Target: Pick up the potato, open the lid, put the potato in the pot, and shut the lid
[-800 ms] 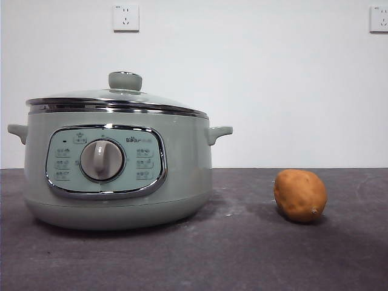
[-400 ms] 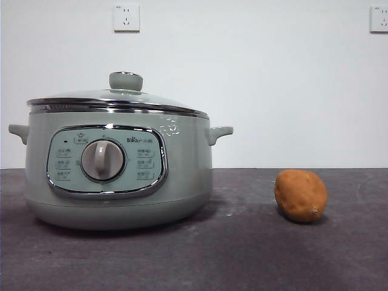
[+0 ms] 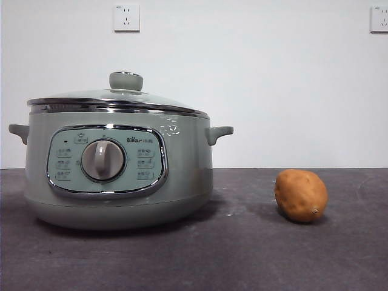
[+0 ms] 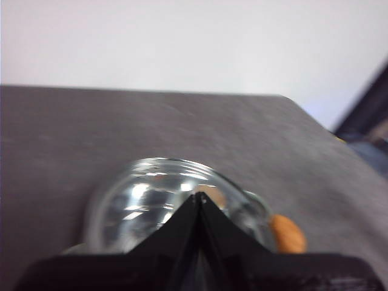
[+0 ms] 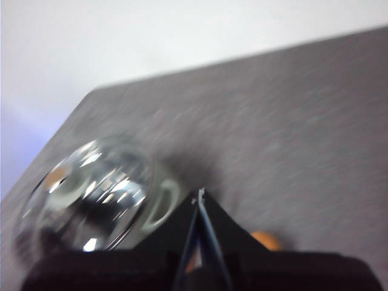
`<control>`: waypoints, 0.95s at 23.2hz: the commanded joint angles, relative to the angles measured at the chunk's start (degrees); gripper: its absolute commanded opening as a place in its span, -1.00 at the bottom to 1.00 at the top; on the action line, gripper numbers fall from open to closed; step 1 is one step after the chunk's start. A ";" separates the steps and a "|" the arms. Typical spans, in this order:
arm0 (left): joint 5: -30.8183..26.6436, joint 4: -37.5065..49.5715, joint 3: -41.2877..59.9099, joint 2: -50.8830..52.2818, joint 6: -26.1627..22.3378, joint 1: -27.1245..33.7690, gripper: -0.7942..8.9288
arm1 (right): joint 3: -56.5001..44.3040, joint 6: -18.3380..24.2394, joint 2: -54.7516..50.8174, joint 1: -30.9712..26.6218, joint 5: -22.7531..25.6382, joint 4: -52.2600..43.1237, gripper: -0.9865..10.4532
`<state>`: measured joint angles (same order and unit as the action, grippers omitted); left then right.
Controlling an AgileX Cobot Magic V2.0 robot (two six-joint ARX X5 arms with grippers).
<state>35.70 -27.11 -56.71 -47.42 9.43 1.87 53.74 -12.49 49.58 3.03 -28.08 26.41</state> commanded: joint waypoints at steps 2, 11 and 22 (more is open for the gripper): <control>5.73 -0.48 -0.72 -4.37 -0.87 -0.42 -0.82 | 0.13 2.16 3.89 0.15 -6.29 0.90 -0.78; 4.68 1.55 -0.72 -7.19 -0.44 -2.84 -0.03 | 0.13 2.27 6.80 2.56 -2.49 1.11 0.11; -1.62 6.43 -0.76 -7.19 1.03 -11.69 -0.03 | 7.34 3.56 17.97 20.35 23.91 10.03 0.11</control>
<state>34.37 -21.30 -57.34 -54.72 10.15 -9.65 61.12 -9.52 67.09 23.22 -4.54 36.58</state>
